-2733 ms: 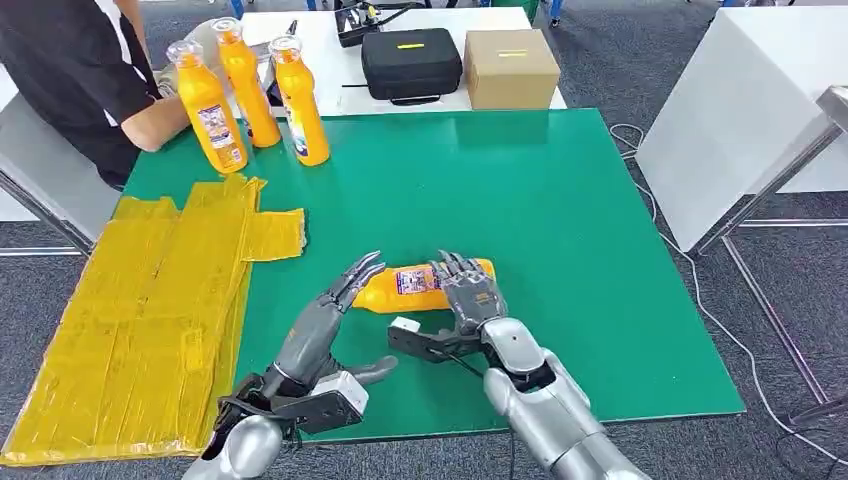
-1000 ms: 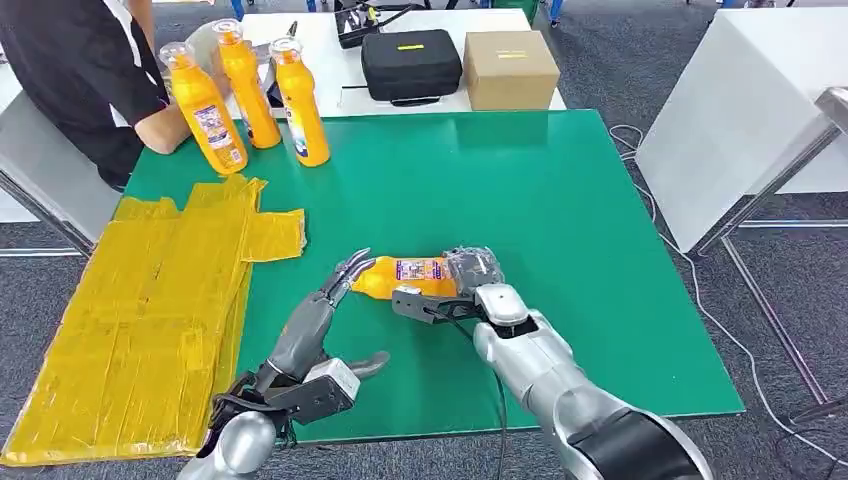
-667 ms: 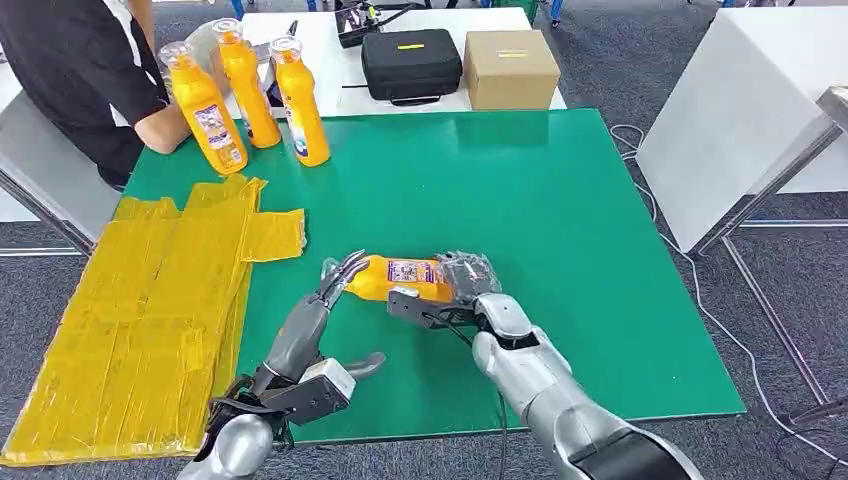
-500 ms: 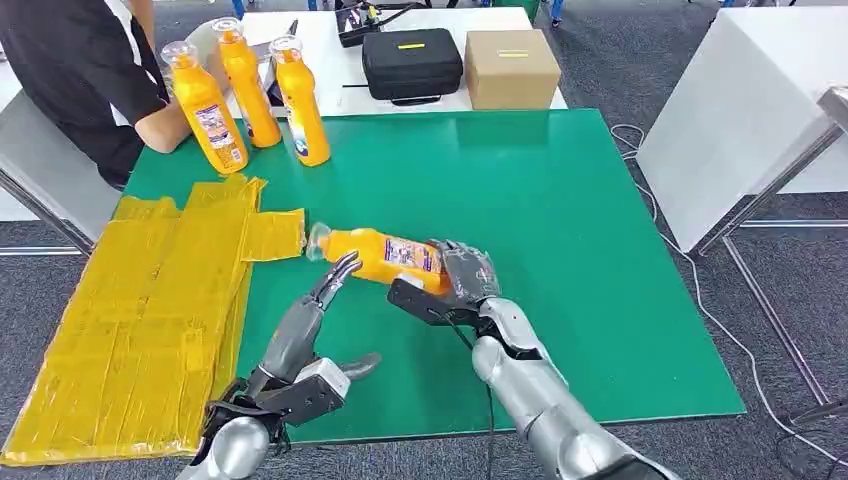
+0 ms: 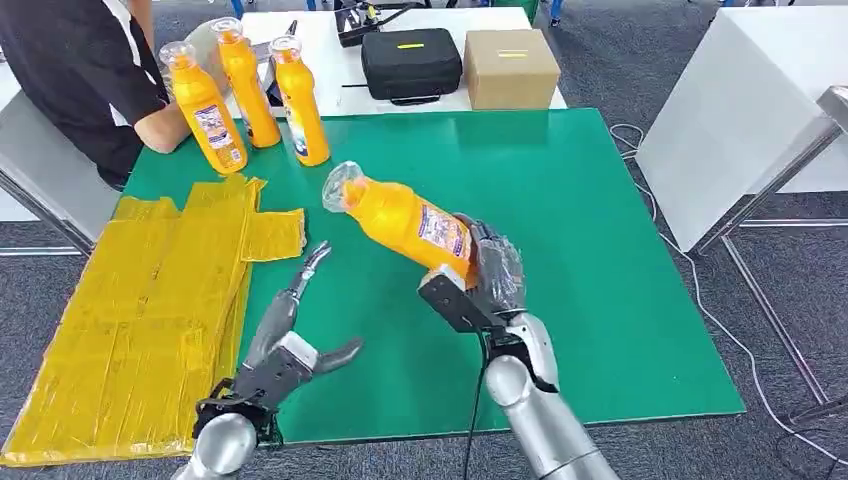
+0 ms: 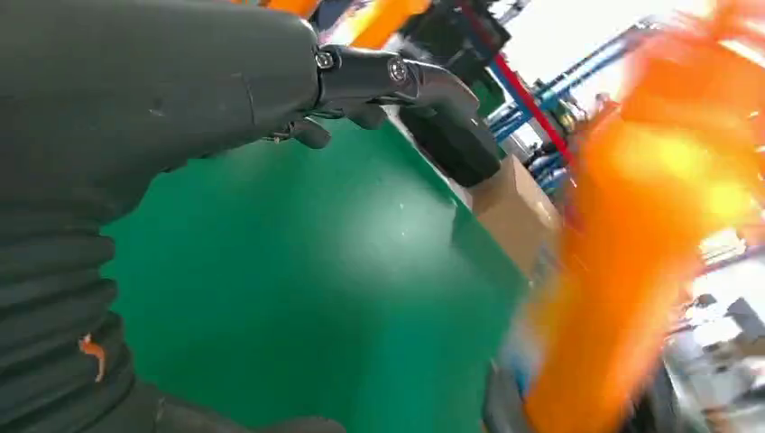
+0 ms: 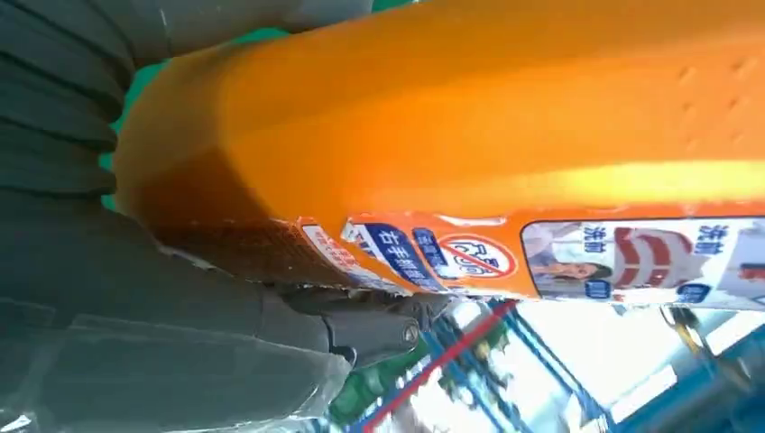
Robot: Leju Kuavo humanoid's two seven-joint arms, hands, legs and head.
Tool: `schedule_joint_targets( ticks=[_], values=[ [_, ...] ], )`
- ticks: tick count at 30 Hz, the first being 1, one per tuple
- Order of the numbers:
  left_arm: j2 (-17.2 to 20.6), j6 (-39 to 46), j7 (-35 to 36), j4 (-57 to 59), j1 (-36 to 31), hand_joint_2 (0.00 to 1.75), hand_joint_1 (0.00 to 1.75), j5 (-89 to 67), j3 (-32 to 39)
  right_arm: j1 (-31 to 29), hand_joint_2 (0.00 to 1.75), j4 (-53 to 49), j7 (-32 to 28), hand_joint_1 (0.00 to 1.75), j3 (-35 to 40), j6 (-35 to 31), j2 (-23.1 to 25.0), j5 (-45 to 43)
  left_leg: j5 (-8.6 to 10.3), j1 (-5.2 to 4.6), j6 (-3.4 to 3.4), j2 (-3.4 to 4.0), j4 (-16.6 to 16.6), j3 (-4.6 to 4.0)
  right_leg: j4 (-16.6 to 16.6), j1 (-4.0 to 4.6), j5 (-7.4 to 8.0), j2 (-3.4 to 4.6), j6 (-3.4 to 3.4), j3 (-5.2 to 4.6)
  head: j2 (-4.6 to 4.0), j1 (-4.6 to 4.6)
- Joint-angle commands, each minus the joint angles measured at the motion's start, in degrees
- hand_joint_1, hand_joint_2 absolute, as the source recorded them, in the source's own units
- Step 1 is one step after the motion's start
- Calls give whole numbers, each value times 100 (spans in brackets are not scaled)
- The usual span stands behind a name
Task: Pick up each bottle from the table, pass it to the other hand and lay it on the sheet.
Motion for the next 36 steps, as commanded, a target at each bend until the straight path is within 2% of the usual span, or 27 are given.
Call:
schedule_joint_targets(
  ticks=[1,5,9,14,18,31,36],
  values=[
    [-200,-610,168,903,-317,175,0,1959,819,57,175,-296,-586,175,53,-501,-25,-523,-2,2,-15,3,-5,14,-6,1,-1,0,-4,14,-2,0],
    [-237,-1317,453,1808,-685,175,0,3460,888,-36,175,-133,-765,175,422,-543,-66,-828,2,2,-13,1,-7,14,-7,1,2,-1,-4,13,0,-2],
    [-186,-1516,458,2297,-1004,175,0,4005,723,-46,175,-149,-764,175,719,-437,-135,-913,2,0,-9,3,-7,10,-6,-1,1,1,-2,9,0,-2],
    [-214,-1576,482,2359,-1148,175,0,4059,558,-37,175,-117,-736,175,873,-266,-125,-955,-4,6,-17,-4,-3,16,-8,4,-5,-6,-4,22,-2,-2],
    [-191,-1647,483,2486,-1326,175,0,4193,340,-119,175,33,-531,175,1049,158,-99,-1051,-4,5,-18,0,-3,19,-8,4,-4,-3,-5,23,-2,0],
    [-242,-1701,437,2697,-1689,175,0,4214,156,-369,175,606,42,175,1372,235,-66,-696,-3,5,-14,5,-4,12,-8,4,-1,3,-4,15,-2,-2],
    [-246,-1668,413,2574,-1672,175,0,4184,99,-508,175,928,196,175,1278,119,6,-508,-5,6,-20,7,-3,19,-8,5,-2,5,-5,22,-2,0]
  ],
)
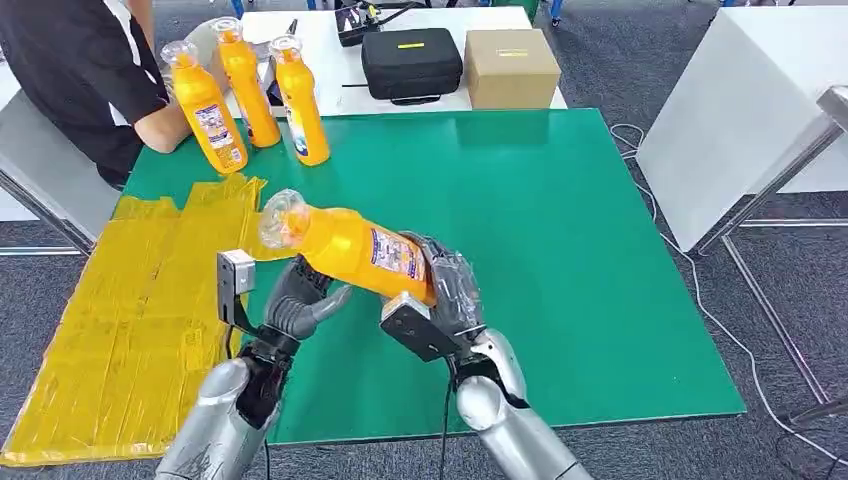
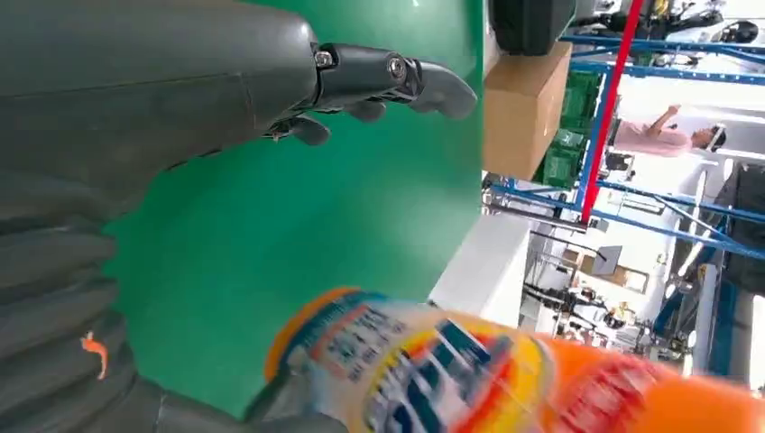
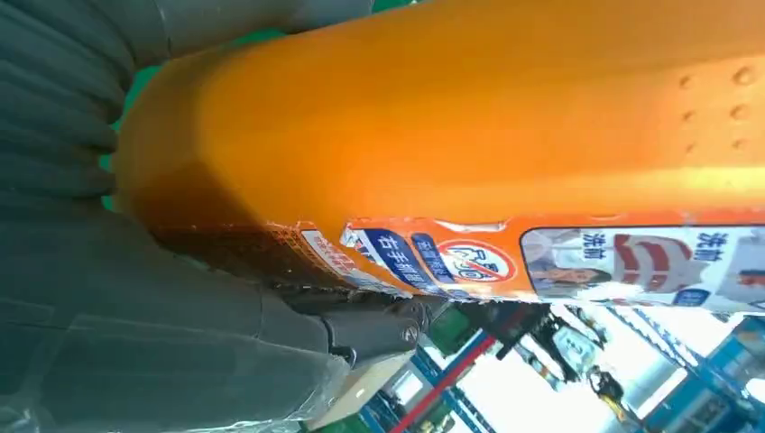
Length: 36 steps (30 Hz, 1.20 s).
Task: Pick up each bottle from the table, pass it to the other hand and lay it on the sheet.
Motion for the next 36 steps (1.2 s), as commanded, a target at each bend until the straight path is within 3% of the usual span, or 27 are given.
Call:
schedule_joint_targets(
  ticks=[1,27,36],
  values=[
    [68,36,-21,333,-302,175,0,-33,-246,-487,175,925,193,175,84,-97,5,186,-7,7,-22,9,-3,26,-10,6,-2,6,-6,28,0,2],
    [-7,43,40,119,-201,175,0,-78,-303,-736,175,1651,212,175,-315,-139,273,163,-6,3,-15,6,-2,18,-6,3,-3,3,-3,19,2,0],
    [-75,-57,120,193,-292,175,0,12,-254,-680,175,2136,305,175,260,178,533,682,-5,6,-14,15,-2,13,-4,5,0,12,-5,11,0,0]
  ],
)
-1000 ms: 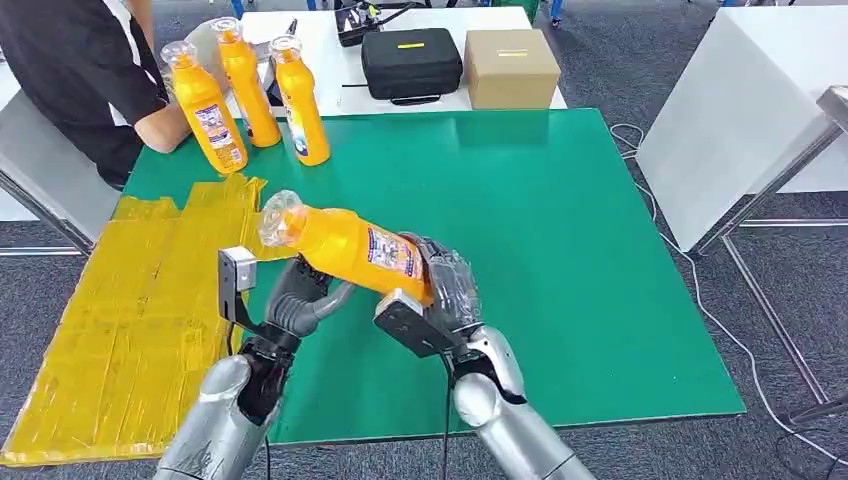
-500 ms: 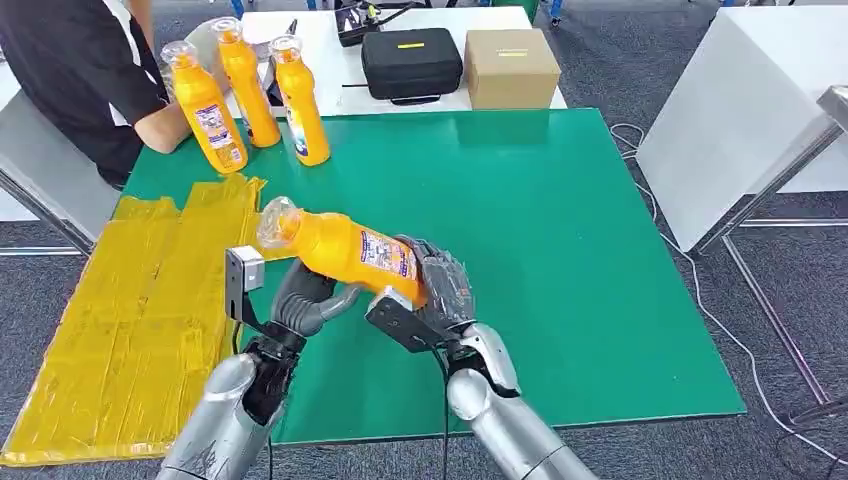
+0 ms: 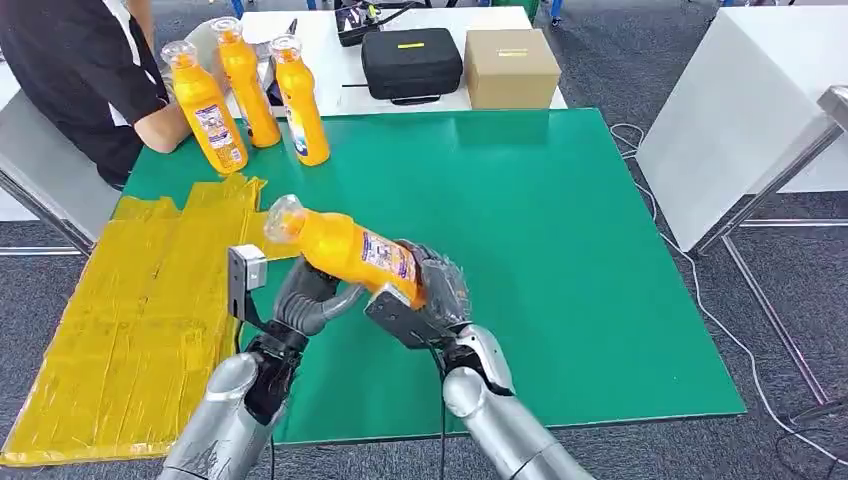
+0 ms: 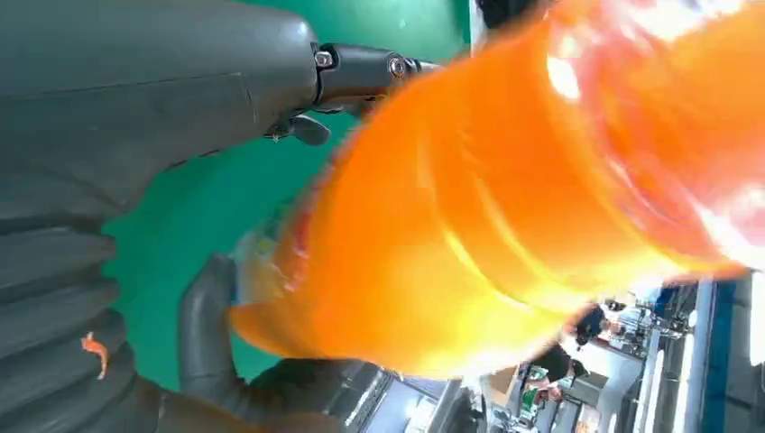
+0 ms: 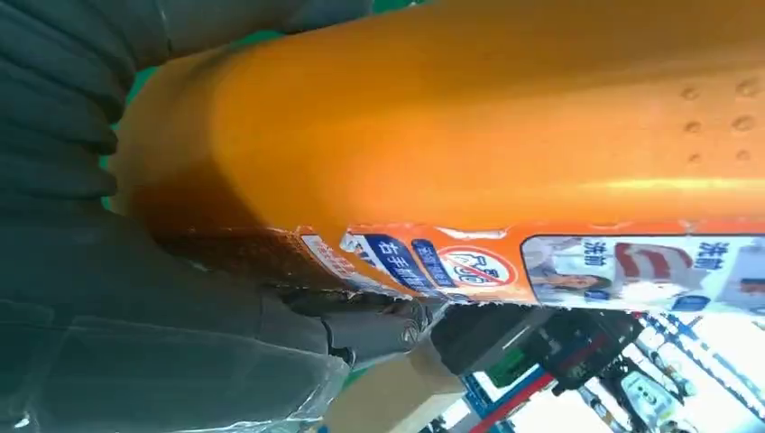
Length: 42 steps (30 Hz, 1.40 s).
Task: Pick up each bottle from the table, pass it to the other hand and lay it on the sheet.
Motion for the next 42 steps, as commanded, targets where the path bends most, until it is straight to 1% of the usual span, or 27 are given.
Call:
schedule_joint_targets(
  ticks=[1,5,10,12,16,20,21,22,23,25,26,27,34,37,42],
  values=[
    [6,-65,85,219,-234,175,0,75,-71,-219,175,842,63,175,465,220,225,323,-7,7,-20,12,-3,21,-7,6,-2,9,-6,20,0,-2],
    [26,-89,50,243,-253,175,0,139,-16,-216,175,869,43,175,635,394,223,334,-3,6,-10,4,-3,10,-5,3,-1,3,-3,9,0,-2],
    [26,-89,50,243,-253,175,0,139,-16,-216,175,869,43,175,635,394,223,334,-8,9,-19,4,-3,22,-9,7,-5,1,-4,25,-2,0],
    [31,-93,49,242,-255,175,0,141,-14,-217,175,870,43,175,631,396,212,333,-2,5,-10,3,-2,8,-4,3,-1,2,-2,8,0,-2],
    [66,-85,-7,228,-255,175,0,200,67,-198,175,783,-65,175,772,458,157,330,-7,8,-20,4,-2,19,-7,7,-4,2,-6,22,-2,0],
    [93,-100,-35,176,-236,175,0,230,139,-236,175,729,-96,175,832,474,143,316,-3,4,-12,3,-2,8,-3,3,-2,2,-4,8,-2,0],
    [88,-98,-38,122,-207,175,21,227,163,-251,175,733,-79,175,837,474,138,305,-5,6,-16,5,-1,14,-4,5,-3,3,-6,15,-2,0],
    [88,-93,-38,107,-201,175,73,227,176,-273,175,731,-75,175,829,477,135,300,-4,6,-13,6,-2,9,-4,5,-1,4,-4,9,-2,-2],
    [83,-85,-38,86,-187,175,141,219,196,-287,175,735,-64,175,822,477,138,290,-6,7,-17,8,-1,15,-4,6,-3,7,-5,15,0,-2],
    [81,-80,-37,63,-167,175,169,197,219,-291,175,699,-69,175,806,468,129,267,-5,6,-14,6,-1,11,-4,5,-2,4,-4,11,0,-2],
    [75,-83,-32,26,-138,175,175,161,259,-269,175,630,-76,175,799,485,112,240,-7,7,-18,9,-2,18,-6,6,-3,7,-5,18,0,-2],
    [75,-87,-29,11,-126,175,175,149,273,-254,175,593,-78,175,795,487,102,235,-4,5,-12,5,-2,8,-3,4,-2,4,-3,9,-2,0],
    [63,-99,-44,39,-105,175,175,132,360,-101,175,380,-87,175,741,457,50,209,-8,9,-18,4,-2,20,-9,7,-5,2,-4,24,-2,-2],
    [105,-64,-88,52,-97,175,175,204,471,13,175,167,-81,175,690,482,0,218,-3,6,-12,1,-3,11,-6,4,-2,0,-3,13,0,0],
    [127,-83,-92,45,-92,175,175,222,489,21,175,147,-81,175,692,488,-11,218,-2,4,-10,0,-3,8,-5,3,-1,-1,-3,9,-2,0]
  ],
)
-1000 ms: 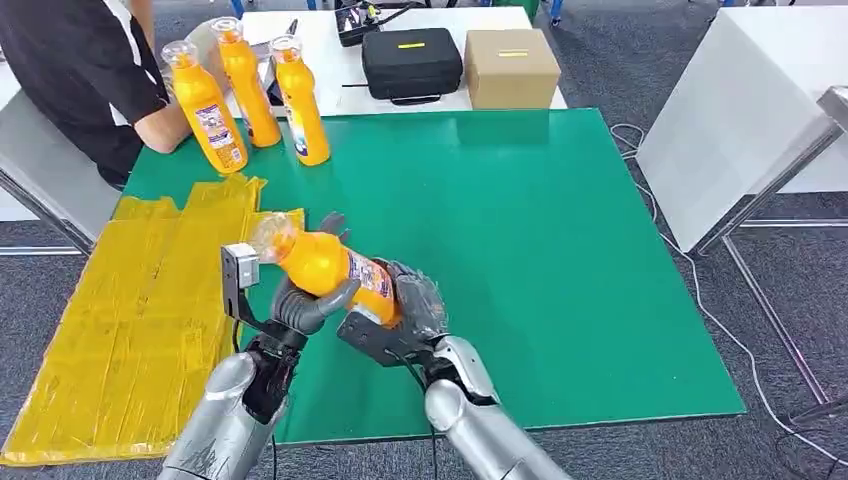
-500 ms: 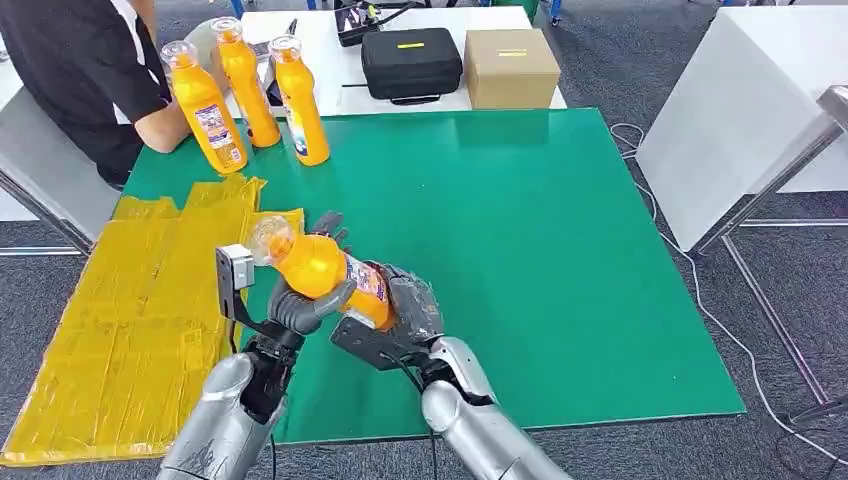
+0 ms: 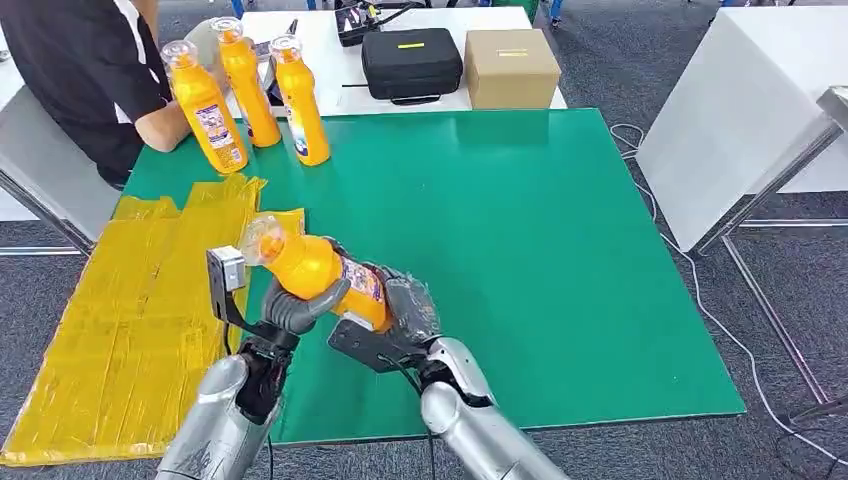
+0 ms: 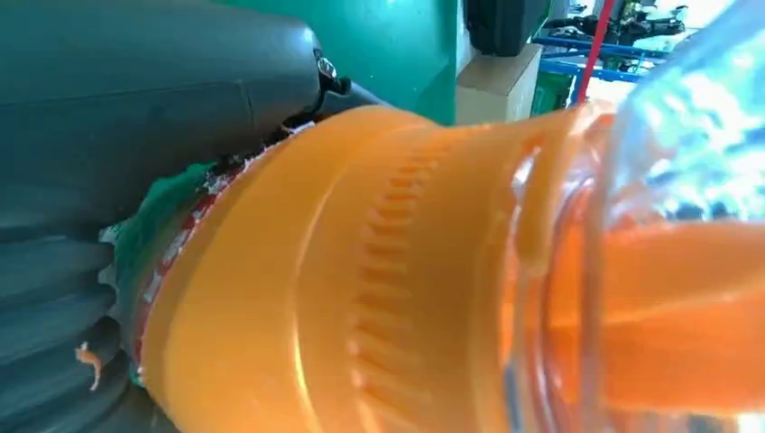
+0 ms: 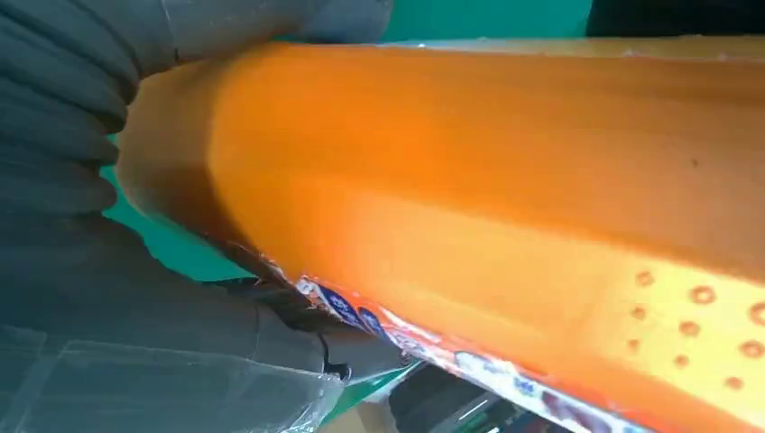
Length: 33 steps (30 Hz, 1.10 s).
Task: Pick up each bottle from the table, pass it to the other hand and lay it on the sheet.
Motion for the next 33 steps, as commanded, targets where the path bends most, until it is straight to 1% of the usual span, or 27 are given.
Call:
schedule_joint_targets(
  ticks=[1,4,6,11,13,14,15,16,17,19,21,23,24,25,27,33],
  values=[
    [131,-4,20,139,-186,175,175,30,179,4,175,-129,-59,175,230,55,-234,16,-2,3,-10,0,-3,8,-5,3,-1,-1,-3,9,0,2],
    [126,-4,20,137,-186,175,175,30,176,0,175,-131,-59,175,230,56,-231,16,-8,8,-20,4,-3,22,-10,7,-5,1,-6,25,0,2],
    [154,24,7,83,-156,175,175,90,251,34,175,-232,-59,175,195,88,-245,14,-2,3,-10,3,-3,8,-5,3,-1,1,-3,9,0,2],
    [283,37,3,47,-162,175,175,227,419,124,175,-612,-78,175,157,116,-345,-39,-2,3,-10,4,-3,8,-5,2,-1,3,-3,8,0,2],
    [308,39,-5,60,-140,175,175,245,439,219,175,-841,-112,175,73,102,-394,-149,-10,6,-21,10,-4,25,-9,5,-5,7,-6,26,2,2],
    [316,48,-11,84,-123,175,175,256,446,298,175,-1020,-190,141,4,110,-430,-279,-10,9,-22,8,-5,28,-12,8,-6,5,-6,31,0,2],
    [317,51,-16,100,-112,175,175,265,454,337,175,-1121,-214,10,-12,104,-449,-303,-4,4,-14,1,-6,15,-9,3,-3,-1,-3,17,2,0],
    [316,65,-28,119,-97,175,175,277,468,401,175,-1276,-218,0,-17,97,-486,-301,-7,5,-20,0,-6,25,-12,4,-6,-3,-5,29,0,2],
    [321,64,-53,142,-80,175,175,294,483,468,175,-1437,-233,0,-13,98,-524,-307,-4,3,-11,0,-4,12,-7,3,-2,0,-2,14,0,4],
    [335,94,-105,179,-56,175,175,344,518,600,175,-1727,-253,0,-20,91,-598,-308,-12,6,-21,14,-7,30,-12,5,-5,11,-5,31,0,4],
    [345,132,-131,184,-19,175,175,389,554,700,175,-1920,-265,0,-64,61,-643,-313,-2,3,-13,0,-5,12,-7,3,-3,-5,-4,13,0,0],
    [350,133,-137,183,-8,175,175,396,561,715,175,-1949,-269,0,-77,56,-656,-315,-1,2,-9,-14,-4,8,-7,1,-4,-14,-2,10,0,2],
    [350,133,-137,183,-8,175,175,396,561,715,175,-1949,-269,0,-77,56,-656,-315,-6,5,-15,-14,-5,20,-11,3,-7,-13,-4,23,2,0],
    [350,133,-137,183,-8,175,175,396,561,715,175,-1949,-269,0,-77,56,-656,-315,-3,3,-8,-3,-4,9,-6,1,-1,-1,-1,8,0,2],
    [350,133,-137,183,-8,175,175,396,561,715,175,-1949,-269,0,-77,56,-656,-315,-5,4,-12,8,-4,13,-8,3,-2,1,-2,13,0,2],
    [392,242,-193,105,60,175,175,433,626,840,175,-2144,-344,0,-163,-8,-711,-348,-5,5,-15,3,-5,16,-10,4,-3,-2,-3,18,0,2]
  ],
)
